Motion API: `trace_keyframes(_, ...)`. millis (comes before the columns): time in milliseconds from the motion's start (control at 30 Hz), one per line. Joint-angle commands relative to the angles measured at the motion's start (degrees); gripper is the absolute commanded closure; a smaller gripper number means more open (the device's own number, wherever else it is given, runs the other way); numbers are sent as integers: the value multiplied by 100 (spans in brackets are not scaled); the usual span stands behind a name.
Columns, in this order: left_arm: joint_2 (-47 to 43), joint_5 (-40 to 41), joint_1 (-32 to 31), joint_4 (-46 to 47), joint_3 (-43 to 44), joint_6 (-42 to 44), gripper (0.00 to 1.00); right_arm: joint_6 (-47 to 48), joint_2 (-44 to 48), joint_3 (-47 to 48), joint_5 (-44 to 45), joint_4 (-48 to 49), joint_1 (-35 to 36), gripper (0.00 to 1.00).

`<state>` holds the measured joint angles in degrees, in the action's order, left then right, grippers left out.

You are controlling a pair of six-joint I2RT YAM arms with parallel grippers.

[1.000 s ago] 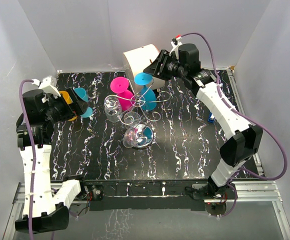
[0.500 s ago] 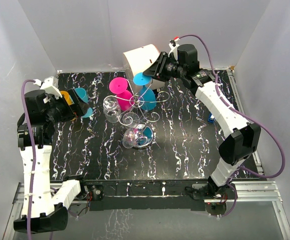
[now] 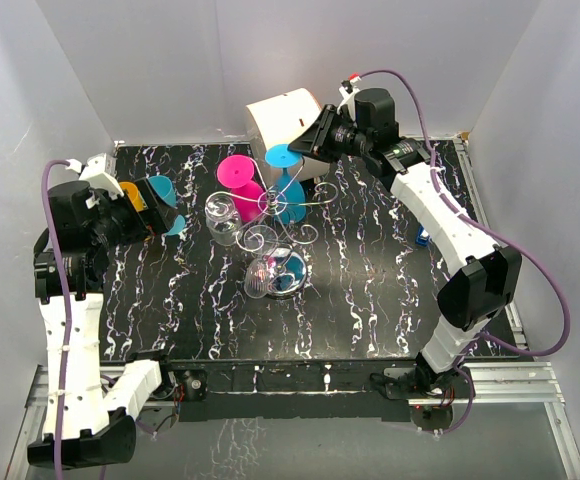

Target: Take the wine glass off the wine glass rack

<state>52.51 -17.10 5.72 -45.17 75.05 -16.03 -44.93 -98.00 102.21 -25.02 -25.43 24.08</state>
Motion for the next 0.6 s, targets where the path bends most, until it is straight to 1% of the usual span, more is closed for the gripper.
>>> trace_keyframes(0,-98,32,-40,-70,110,74,1,9,158,140,58,496,-47,88)
trace_keyframes(133,-85,26,-41,-60,98,74,1,3,182,150,32,511,-123,90)
trace_keyframes(300,-78,31,-40,-71,93,74,1,-43,191,141,-68,550,-166,96)
trace_keyframes(467,-67,19,-44,-63,85,74,1,-227,212,113,-210,688,-192,98)
trace_keyframes(567,-67,14,-42,-54,73,74,1,-492,312,-74,-259,883,-260,100)
